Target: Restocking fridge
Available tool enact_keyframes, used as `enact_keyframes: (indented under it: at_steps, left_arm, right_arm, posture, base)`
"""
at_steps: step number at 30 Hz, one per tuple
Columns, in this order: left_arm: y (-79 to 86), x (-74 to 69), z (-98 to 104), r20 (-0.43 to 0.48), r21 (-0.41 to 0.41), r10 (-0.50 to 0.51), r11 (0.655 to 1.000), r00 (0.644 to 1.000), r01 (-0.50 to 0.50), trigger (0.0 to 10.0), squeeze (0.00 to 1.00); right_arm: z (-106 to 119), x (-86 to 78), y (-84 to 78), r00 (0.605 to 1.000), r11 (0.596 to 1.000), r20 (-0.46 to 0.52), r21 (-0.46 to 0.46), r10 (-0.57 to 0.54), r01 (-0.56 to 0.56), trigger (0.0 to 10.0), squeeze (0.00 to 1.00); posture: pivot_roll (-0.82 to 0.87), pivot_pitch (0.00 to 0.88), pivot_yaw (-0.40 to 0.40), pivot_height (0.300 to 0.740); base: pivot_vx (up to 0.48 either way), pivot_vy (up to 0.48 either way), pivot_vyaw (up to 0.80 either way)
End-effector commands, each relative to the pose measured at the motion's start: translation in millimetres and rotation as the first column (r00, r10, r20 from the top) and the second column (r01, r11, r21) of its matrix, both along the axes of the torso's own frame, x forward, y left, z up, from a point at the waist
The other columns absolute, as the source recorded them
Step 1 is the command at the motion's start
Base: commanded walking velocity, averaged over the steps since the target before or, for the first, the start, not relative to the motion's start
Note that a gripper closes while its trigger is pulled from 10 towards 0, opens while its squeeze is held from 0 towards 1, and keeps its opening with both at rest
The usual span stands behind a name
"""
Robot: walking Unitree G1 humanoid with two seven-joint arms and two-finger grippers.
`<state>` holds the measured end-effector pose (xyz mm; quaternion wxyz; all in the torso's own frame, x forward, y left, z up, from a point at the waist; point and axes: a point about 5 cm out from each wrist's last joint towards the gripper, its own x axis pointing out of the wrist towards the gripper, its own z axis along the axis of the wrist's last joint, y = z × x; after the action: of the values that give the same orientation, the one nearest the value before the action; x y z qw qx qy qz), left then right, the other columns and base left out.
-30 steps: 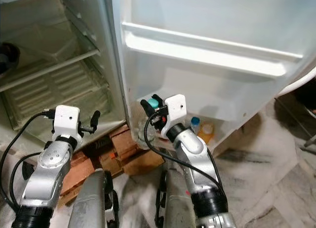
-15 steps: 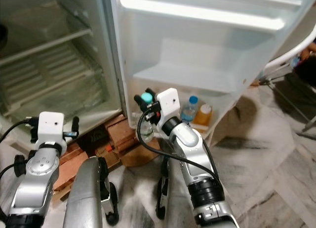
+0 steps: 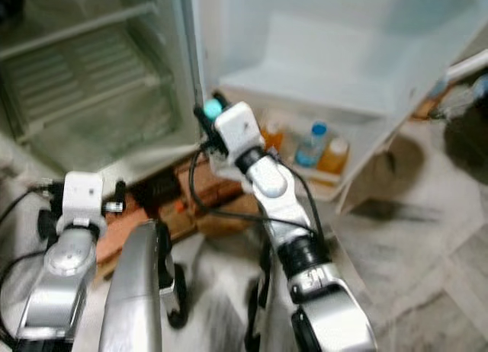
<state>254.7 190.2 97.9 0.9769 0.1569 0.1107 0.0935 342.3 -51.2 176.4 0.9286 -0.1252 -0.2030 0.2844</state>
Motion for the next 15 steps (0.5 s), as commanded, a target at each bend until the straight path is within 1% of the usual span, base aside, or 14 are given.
enact_keyframes:
  at_steps: [1, 3, 4, 7, 8, 9, 10, 11, 13, 14, 15]
  left_arm:
    - [0.9, -3.5, 1, -0.007, 0.013, 0.005, 1.000, 1.000, -0.005, 10.0, 0.00]
    - [0.8, -4.2, 1, -0.007, 0.013, 0.006, 1.000, 1.000, -0.005, 10.0, 0.00]
    - [1.1, -7.1, 2, -0.004, 0.017, 0.011, 1.000, 1.000, -0.010, 10.0, 0.00]
    - [1.7, -10.8, 4, 0.000, 0.021, 0.018, 1.000, 1.000, -0.018, 10.0, 0.00]
    - [3.2, -12.5, 6, 0.014, 0.034, 0.026, 0.999, 1.000, -0.026, 10.0, 0.00]
    - [3.2, -12.5, 6, 0.014, 0.034, 0.026, 0.999, 1.000, -0.026, 10.0, 0.00]
    - [6.1, -13.5, 10, 0.033, 0.060, 0.037, 0.997, 0.999, -0.039, 10.0, 0.00]
    - [7.1, -13.7, 11, 0.039, 0.069, 0.042, 0.997, 0.998, -0.044, 10.0, 0.00]
    - [10.8, -18.2, 16, 0.056, 0.089, 0.058, 0.994, 0.997, -0.063, 10.0, 0.00]
    - [10.8, -18.2, 16, 0.056, 0.089, 0.058, 0.994, 0.997, -0.063, 10.0, 0.00]
    - [12.6, -22.4, 17, 0.059, 0.096, 0.072, 0.992, 0.996, -0.077, 10.0, 0.00]
  right_arm:
    - [16, 3.6, 3.9, 0.997, 1.000, 0.082, 0.013, -0.004, 0.003, 10.0, 0.00]
    - [17, 4.4, 4.3, 0.996, 1.000, 0.088, 0.012, -0.007, 0.006, 10.0, 0.00]
    - [20, 7.1, 6.7, 0.992, 1.000, 0.128, -0.004, -0.023, 0.023, 10.0, 0.00]
    - [22, 8.9, 10.1, 0.988, 1.000, 0.152, -0.006, -0.017, 0.018, 10.0, 0.00]
    - [22, 9.4, 11.1, 0.985, 0.999, 0.170, -0.024, -0.018, 0.022, 10.0, 0.00]
    - [22, 9.4, 11.1, 0.985, 0.999, 0.170, -0.024, -0.018, 0.022, 10.0, 0.00]
    - [22, 10.4, 12.2, 0.984, 0.999, 0.179, -0.029, -0.013, 0.018, 10.0, 0.00]
    - [22, 10.8, 12.5, 0.984, 1.000, 0.178, -0.027, -0.012, 0.017, 10.0, 0.00]
    - [24, 10.8, 15.2, 0.980, 0.999, 0.200, -0.036, 0.001, 0.007, 10.0, 0.00]
    - [24, 10.8, 15.2, 0.980, 0.999, 0.200, -0.036, 0.001, 0.007, 10.0, 0.00]
    - [26, 10.1, 16.2, 0.977, 1.000, 0.214, -0.029, 0.003, 0.004, 10.0, 0.00]
  posture:
    - [0.06, 0.247, -0.066, 0.566]
    - [0.07, 0.250, -0.067, 0.566]
    - [0.07, 0.262, -0.072, 0.566]
    - [0.08, 0.273, -0.077, 0.566]
    - [0.08, 0.291, -0.082, 0.566]
    - [0.08, 0.291, -0.082, 0.566]
    - [0.08, 0.299, -0.083, 0.566]
    - [0.08, 0.299, -0.083, 0.566]
    - [0.09, 0.324, -0.088, 0.566]
    - [0.09, 0.324, -0.088, 0.566]
    - [0.10, 0.335, -0.093, 0.566]
  base:
    - [0.000, 0.000, 0.00]
    - [0.000, 0.000, 0.00]
    - [0.000, 0.000, 0.00]
    - [0.000, 0.000, 0.00]
    - [0.000, 0.000, 0.00]
    - [0.000, 0.000, 0.00]
    - [0.000, 0.000, 0.00]
    - [0.000, 0.000, 0.00]
    - [0.000, 0.000, 0.00]
    - [0.000, 0.000, 0.00]
    - [0.000, 0.000, 0.00]
